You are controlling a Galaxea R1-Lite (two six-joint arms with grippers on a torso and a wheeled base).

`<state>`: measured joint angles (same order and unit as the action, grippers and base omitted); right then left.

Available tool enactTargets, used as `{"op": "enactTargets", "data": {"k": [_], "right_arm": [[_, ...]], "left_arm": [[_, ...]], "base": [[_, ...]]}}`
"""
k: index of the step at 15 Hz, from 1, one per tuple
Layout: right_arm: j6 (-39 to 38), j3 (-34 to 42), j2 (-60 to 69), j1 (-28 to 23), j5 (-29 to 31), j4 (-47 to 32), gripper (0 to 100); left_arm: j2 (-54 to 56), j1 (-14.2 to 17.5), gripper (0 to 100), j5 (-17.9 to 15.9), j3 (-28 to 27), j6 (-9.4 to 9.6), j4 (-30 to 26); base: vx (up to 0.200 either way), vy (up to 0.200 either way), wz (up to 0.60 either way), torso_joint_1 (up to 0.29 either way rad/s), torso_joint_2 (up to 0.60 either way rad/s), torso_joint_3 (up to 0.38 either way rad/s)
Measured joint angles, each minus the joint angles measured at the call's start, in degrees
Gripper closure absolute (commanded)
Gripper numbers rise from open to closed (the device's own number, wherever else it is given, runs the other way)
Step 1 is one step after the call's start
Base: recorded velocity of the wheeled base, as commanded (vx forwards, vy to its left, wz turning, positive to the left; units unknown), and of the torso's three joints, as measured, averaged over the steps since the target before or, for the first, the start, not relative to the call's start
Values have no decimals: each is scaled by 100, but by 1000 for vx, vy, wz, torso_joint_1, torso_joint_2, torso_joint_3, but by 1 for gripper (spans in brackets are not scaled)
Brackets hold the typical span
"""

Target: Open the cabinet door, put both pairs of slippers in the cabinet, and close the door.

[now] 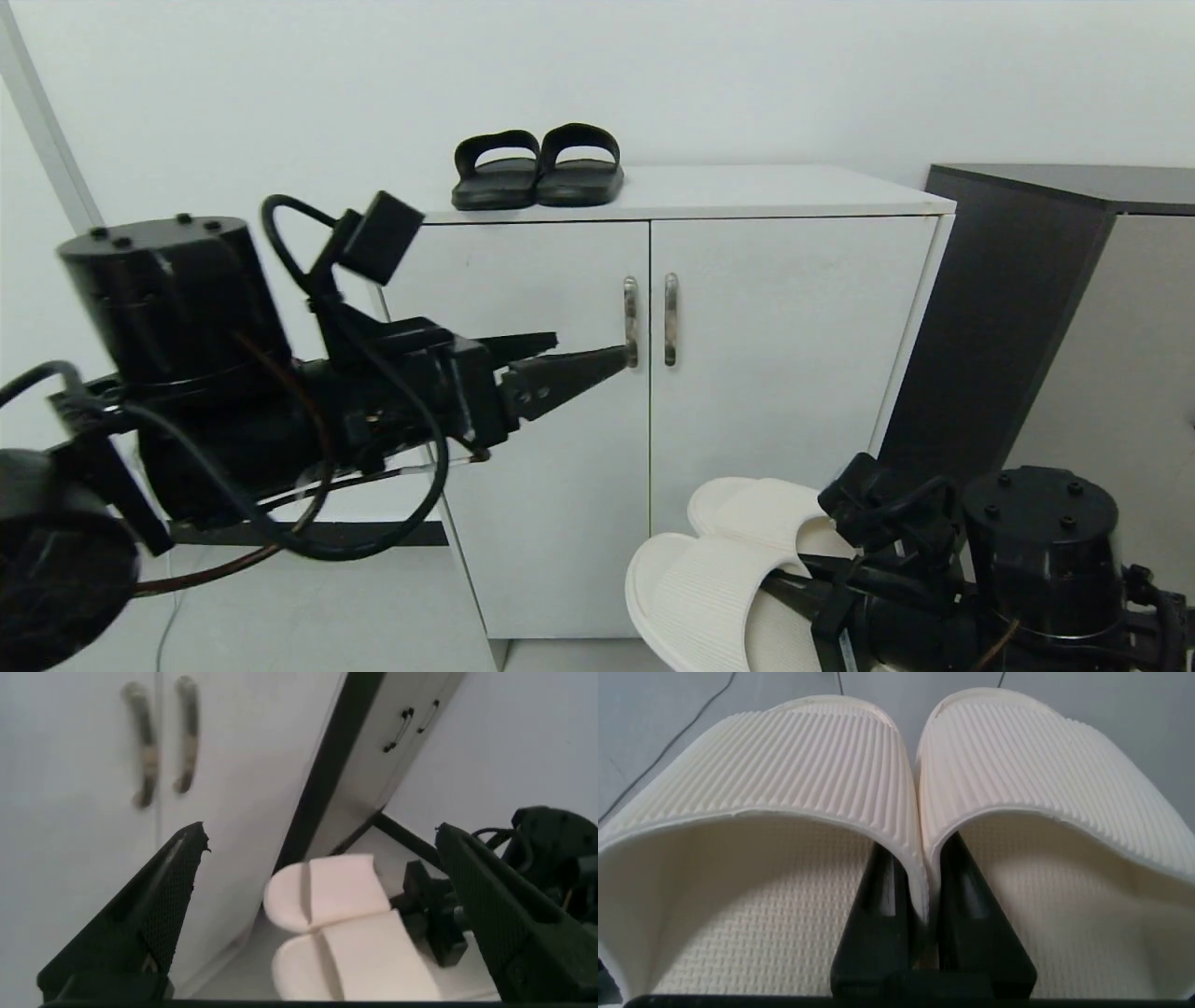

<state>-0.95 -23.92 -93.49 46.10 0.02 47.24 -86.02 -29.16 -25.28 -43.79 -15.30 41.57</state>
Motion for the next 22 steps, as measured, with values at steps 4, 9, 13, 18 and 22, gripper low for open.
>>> {"op": "enactTargets", "data": {"k": [4,9,13,18,22], "right_arm": [[-13,-4,-77,-5,-5,82,100],[2,16,-157,-44,16,217,100],[5,33,-172,-38,20,273,100],[6,28,-199,-44,16,274,100],[6,27,-271,-41,16,274,100]], "left_arm": [[-824,-218,0,-60,-1062,-421,11],[-1530,-367,0,-63,-1905,-539,-197],[-1910,-369,0,-33,-2454,-534,-668],[-2283,-377,0,501,-2843,-533,-853],[-2512,-380,0,778,-3209,-528,-1179]], "base": [[0,0,0,0,0,0],[0,0,0,0,0,0],[0,0,0,0,0,0],[0,0,0,0,0,0],[0,0,0,0,0,0]]}}
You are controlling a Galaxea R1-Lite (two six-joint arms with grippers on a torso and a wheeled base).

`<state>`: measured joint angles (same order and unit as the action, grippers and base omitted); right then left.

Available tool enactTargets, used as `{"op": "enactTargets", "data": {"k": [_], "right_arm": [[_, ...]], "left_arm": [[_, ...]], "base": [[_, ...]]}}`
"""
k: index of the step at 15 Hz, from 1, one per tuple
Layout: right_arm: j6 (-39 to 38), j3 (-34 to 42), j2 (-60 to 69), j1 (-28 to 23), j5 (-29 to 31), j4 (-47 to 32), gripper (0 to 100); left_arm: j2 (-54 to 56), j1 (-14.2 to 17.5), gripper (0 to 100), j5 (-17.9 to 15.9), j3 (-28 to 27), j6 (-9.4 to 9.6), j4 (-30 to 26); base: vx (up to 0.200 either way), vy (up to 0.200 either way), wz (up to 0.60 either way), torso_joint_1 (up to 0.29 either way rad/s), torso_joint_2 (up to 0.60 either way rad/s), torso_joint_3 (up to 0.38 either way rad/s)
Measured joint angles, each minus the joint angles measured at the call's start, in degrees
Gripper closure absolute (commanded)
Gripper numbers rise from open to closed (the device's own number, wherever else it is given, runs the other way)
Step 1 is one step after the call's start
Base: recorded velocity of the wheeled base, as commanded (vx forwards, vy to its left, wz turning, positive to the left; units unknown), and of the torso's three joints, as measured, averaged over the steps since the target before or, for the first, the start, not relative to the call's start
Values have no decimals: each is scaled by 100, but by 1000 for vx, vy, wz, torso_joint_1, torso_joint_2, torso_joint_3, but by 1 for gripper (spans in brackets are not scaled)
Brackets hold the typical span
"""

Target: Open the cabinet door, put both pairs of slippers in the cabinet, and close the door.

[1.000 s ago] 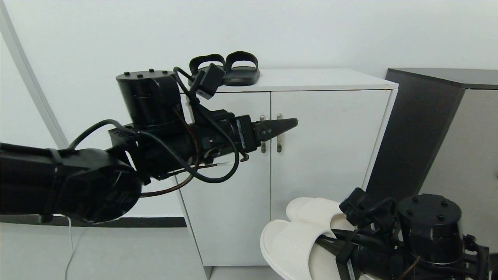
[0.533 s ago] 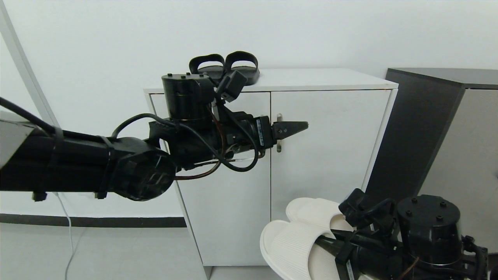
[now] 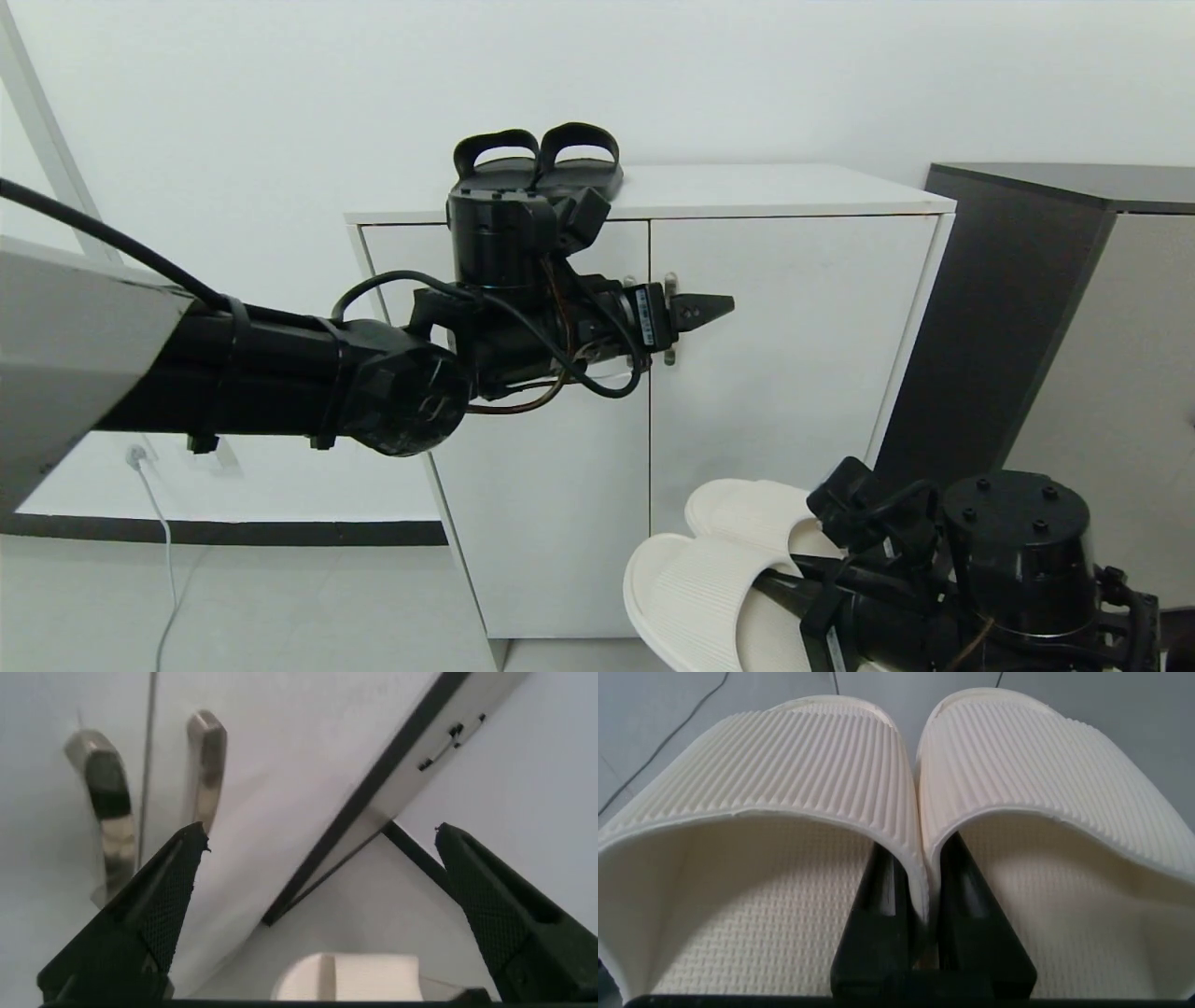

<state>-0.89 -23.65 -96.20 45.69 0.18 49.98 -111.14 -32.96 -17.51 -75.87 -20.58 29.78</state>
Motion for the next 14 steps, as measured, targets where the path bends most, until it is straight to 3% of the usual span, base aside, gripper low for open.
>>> {"op": "enactTargets", "data": {"k": [3,9,10,14], "right_arm": [[2,0,-30,4,0,0,100],[0,-5,-30,-2,-2,10,100],[2,0,-30,-2,0,10,100],[0,30,-28,12,-13,10,100]], "left_arm": [[-200,0,0,345,-262,5,-72],[-592,-71,0,402,-863,13,-332],[-645,-88,100,405,-944,13,-346],[-746,-112,100,424,-992,-6,-386]], "base": [[0,0,0,0,0,0],[0,0,0,0,0,0],[0,0,0,0,0,0],[0,0,0,0,0,0]]}}
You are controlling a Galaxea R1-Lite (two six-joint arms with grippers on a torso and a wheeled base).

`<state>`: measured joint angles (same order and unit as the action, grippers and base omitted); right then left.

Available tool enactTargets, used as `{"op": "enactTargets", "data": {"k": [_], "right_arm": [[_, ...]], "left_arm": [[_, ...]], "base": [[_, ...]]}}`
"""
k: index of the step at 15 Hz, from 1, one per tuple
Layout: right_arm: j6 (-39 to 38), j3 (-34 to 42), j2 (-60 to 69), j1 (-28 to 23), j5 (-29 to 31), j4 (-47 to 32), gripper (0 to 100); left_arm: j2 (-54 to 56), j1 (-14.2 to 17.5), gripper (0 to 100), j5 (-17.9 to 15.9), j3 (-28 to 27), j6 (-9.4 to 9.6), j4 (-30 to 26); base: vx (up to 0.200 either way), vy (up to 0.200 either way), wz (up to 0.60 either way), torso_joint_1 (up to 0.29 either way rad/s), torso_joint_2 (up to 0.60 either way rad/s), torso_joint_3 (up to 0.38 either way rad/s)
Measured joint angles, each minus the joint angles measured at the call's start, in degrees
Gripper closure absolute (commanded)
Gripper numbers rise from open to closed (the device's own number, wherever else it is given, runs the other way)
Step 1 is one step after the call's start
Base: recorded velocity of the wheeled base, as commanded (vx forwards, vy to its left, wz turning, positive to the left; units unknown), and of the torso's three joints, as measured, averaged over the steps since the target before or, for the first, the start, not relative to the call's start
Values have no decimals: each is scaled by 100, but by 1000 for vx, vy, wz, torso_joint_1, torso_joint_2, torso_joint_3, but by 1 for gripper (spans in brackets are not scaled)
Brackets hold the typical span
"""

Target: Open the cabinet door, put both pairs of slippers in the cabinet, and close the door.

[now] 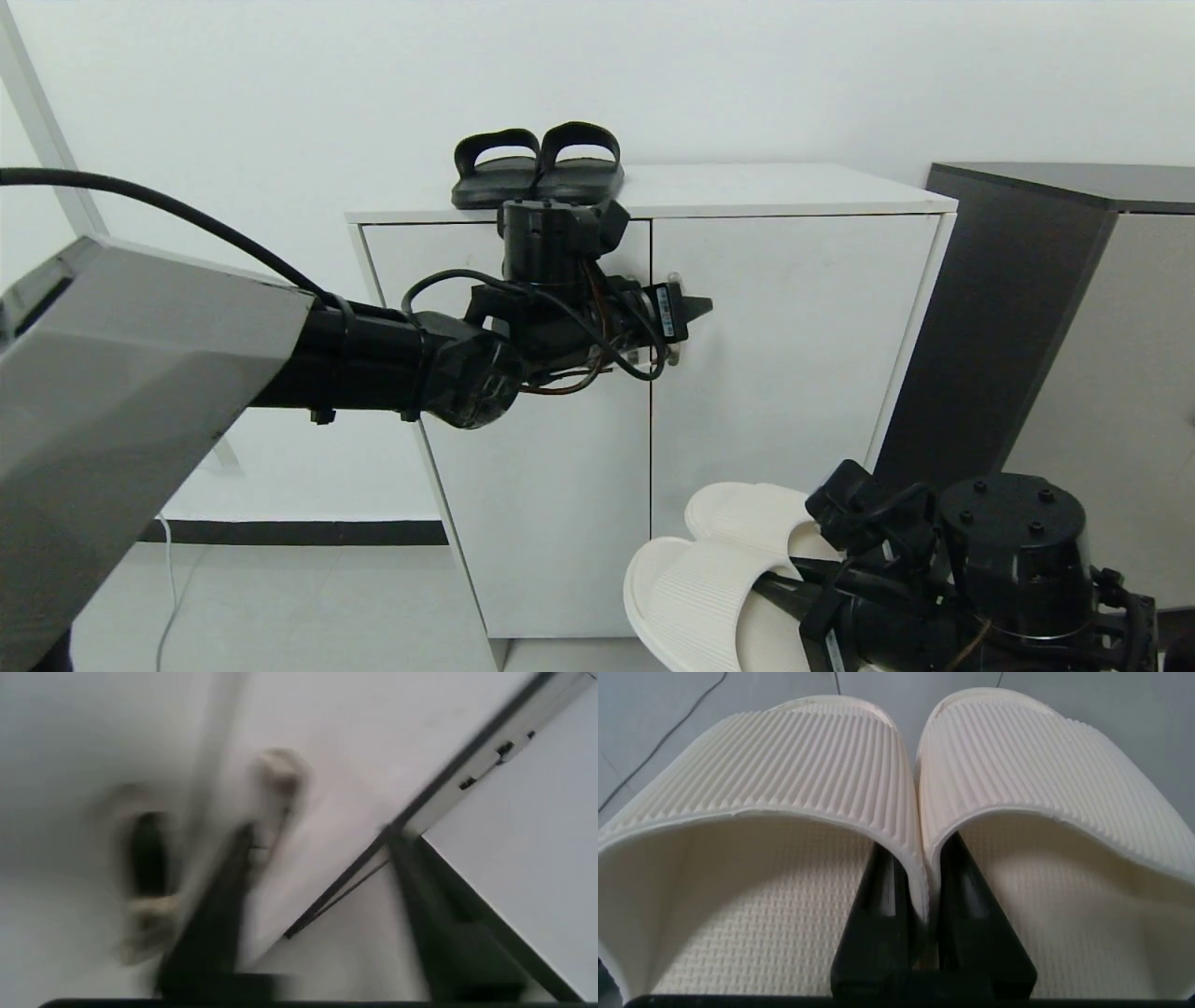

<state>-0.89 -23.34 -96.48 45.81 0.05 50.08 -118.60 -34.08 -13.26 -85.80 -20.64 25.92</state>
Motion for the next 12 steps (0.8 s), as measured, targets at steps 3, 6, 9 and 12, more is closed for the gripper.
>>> {"op": "enactTargets", "data": {"k": [3,6,9,12], "right_arm": [[0,56,4,35,-223,55,100],[35,235,17,84,-434,340,100],[193,393,23,112,-530,510,100],[217,441,23,129,-533,510,100]], "left_arm": [[99,-22,100,-12,245,1,41],[363,-59,100,-63,669,-32,123],[746,-243,100,-85,1196,-240,354],[1152,-382,100,-83,1725,-249,541]], "base": [[0,0,0,0,0,0],[0,0,0,0,0,0],[0,0,0,0,0,0],[0,0,0,0,0,0]]}}
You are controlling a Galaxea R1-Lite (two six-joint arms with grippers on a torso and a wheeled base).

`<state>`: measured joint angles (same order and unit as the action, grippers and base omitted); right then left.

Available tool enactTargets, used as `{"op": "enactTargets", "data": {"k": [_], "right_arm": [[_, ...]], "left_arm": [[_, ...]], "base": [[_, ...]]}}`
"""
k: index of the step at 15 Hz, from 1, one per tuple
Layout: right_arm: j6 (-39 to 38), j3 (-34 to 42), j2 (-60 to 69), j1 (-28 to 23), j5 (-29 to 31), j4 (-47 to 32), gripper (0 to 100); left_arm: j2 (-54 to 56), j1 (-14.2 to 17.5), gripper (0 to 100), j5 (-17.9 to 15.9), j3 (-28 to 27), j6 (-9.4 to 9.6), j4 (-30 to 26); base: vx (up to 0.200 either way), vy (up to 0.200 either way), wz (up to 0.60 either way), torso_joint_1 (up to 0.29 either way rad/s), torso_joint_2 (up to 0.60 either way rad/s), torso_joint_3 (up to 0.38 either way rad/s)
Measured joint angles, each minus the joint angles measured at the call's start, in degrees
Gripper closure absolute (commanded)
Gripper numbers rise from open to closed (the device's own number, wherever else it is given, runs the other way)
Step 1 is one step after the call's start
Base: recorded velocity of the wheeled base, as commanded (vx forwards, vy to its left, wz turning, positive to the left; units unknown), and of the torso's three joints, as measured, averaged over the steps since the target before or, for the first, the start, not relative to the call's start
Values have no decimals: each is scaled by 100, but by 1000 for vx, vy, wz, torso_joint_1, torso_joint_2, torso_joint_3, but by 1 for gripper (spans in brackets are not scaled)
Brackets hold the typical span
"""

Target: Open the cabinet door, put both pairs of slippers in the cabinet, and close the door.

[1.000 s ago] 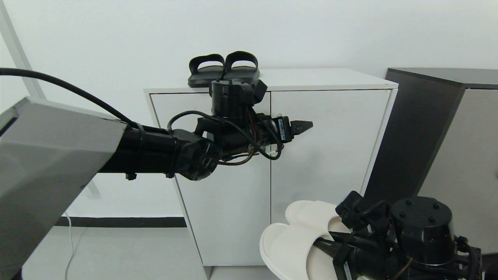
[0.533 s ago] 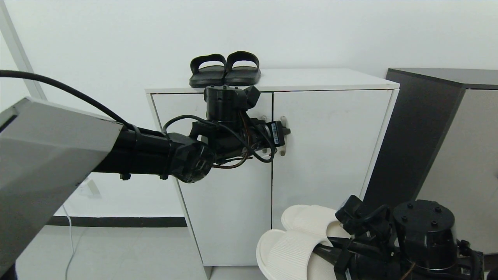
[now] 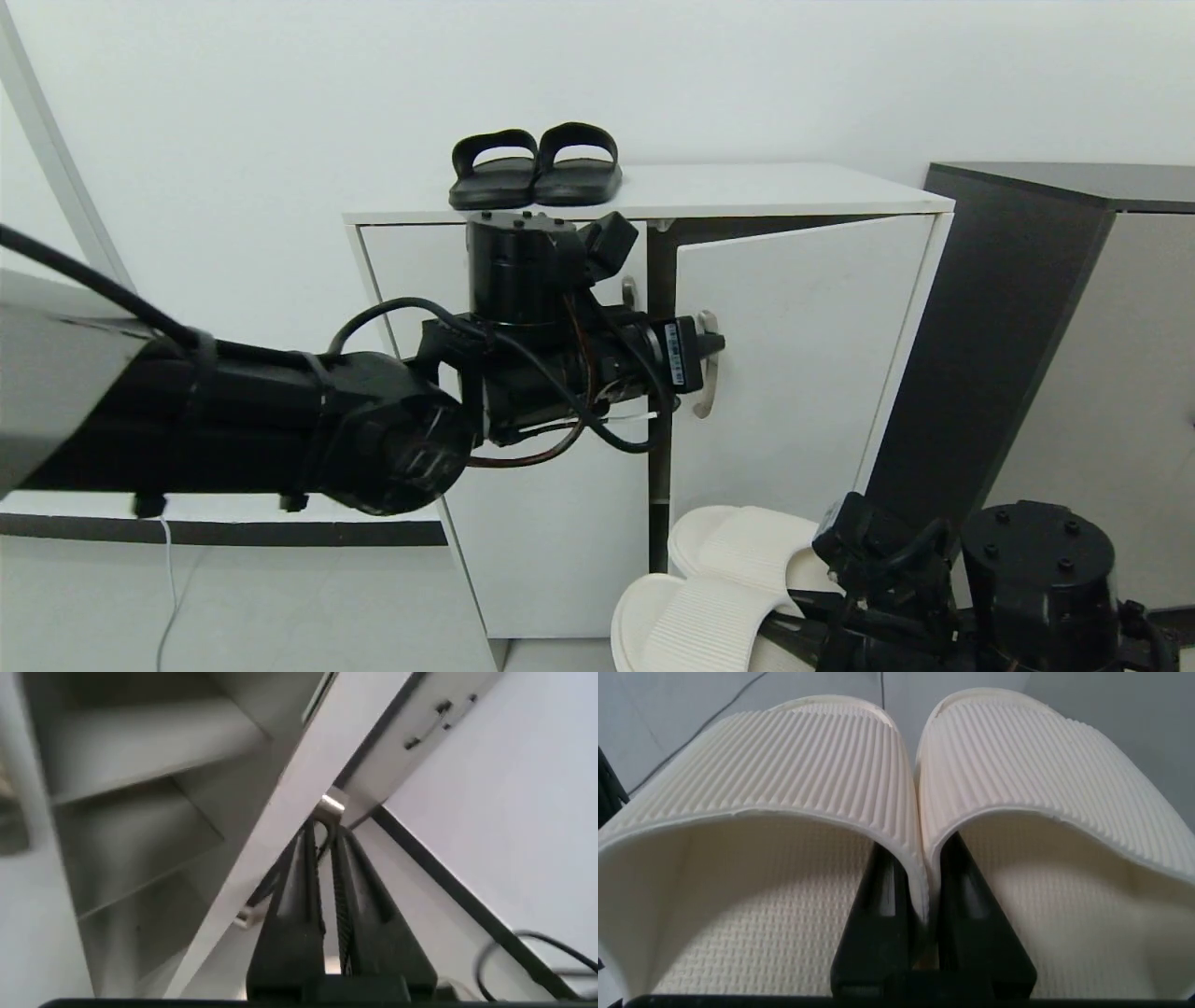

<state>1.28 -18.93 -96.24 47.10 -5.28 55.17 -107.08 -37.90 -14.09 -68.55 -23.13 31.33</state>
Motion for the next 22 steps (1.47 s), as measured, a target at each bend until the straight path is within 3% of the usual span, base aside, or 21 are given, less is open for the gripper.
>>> {"op": "enactTargets", "data": {"k": [5,7,15,16,18,22], "right_arm": [[39,28,0,74,2,0,100],[41,37,0,107,2,0,100],[38,122,7,302,50,-5,100],[38,124,5,308,50,-5,100],[39,124,-6,313,57,-5,100],[41,127,-15,334,52,-9,100]], "left_arm": [[577,224,100,-63,1061,-11,866],[595,351,100,-106,1163,-13,920],[-295,489,100,-219,68,-90,907],[-400,489,100,-219,-35,-178,903],[-524,485,100,-213,-140,-397,903],[-529,288,100,-183,107,-424,1156]], "base": [[0,0,0,0,0,0],[0,0,0,0,0,0],[0,0,0,0,0,0],[0,0,0,0,0,0],[-200,0,0,5,7,9],[-200,0,0,1,1,2]]}}
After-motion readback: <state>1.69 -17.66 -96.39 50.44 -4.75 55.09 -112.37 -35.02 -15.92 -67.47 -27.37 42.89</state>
